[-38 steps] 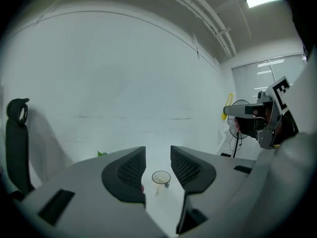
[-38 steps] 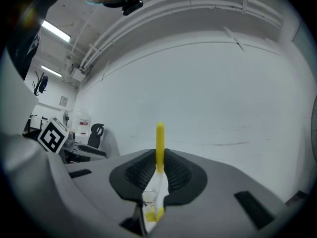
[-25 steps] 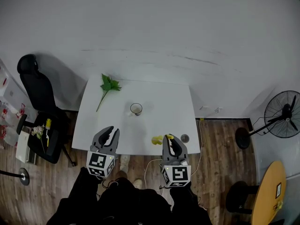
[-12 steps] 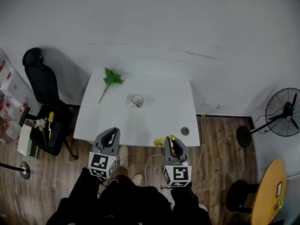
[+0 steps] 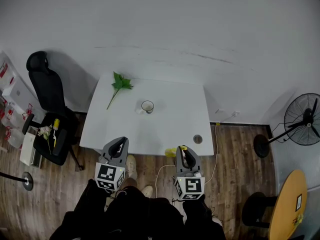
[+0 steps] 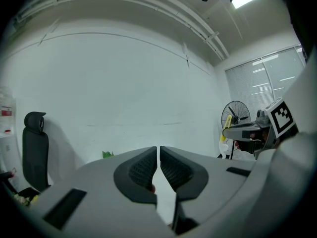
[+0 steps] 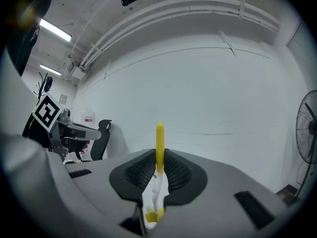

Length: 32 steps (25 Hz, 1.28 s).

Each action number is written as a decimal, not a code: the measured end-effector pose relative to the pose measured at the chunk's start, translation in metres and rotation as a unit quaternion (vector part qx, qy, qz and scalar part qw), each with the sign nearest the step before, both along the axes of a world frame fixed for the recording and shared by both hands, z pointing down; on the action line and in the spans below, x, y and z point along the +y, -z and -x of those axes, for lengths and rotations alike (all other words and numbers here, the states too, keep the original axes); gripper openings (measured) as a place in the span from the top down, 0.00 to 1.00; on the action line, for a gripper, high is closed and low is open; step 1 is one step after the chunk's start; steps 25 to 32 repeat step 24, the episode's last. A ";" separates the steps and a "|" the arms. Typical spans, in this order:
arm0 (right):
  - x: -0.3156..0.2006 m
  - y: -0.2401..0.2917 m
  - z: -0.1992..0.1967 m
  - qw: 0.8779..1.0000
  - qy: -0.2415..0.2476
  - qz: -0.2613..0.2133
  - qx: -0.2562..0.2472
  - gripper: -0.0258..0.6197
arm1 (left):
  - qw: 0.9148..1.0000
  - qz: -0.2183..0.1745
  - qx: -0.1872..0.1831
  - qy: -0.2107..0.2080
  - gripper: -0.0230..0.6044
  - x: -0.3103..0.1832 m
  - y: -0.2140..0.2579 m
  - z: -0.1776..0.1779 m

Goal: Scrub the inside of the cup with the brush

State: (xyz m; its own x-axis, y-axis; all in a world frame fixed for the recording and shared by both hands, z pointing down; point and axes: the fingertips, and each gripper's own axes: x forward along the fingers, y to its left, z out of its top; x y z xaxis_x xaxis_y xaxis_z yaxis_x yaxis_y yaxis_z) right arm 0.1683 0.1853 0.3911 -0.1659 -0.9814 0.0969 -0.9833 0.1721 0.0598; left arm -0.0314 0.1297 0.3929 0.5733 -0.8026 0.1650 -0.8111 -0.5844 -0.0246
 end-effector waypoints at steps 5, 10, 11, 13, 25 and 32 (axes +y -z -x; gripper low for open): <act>0.005 0.003 -0.001 1.000 0.000 -0.003 0.001 0.86 | 1.000 -0.001 0.000 -0.002 0.90 0.004 0.001 -0.003; 0.007 0.005 0.003 1.000 0.003 -0.007 0.000 0.86 | 1.000 -0.004 0.002 -0.004 0.90 0.007 0.002 -0.003; 0.008 0.005 0.004 1.000 0.004 -0.007 -0.001 0.86 | 1.000 -0.005 0.002 -0.004 0.90 0.007 0.003 -0.003; 0.008 0.007 0.005 1.000 0.006 -0.008 -0.001 0.86 | 1.000 -0.006 0.002 -0.002 0.90 0.009 0.005 -0.002; 0.011 0.008 0.006 1.000 0.003 -0.012 -0.001 0.86 | 1.000 -0.007 0.002 -0.002 0.90 0.011 0.005 -0.001; 0.011 0.008 0.006 1.000 0.003 -0.012 -0.001 0.86 | 1.000 -0.007 0.002 -0.002 0.90 0.011 0.005 -0.001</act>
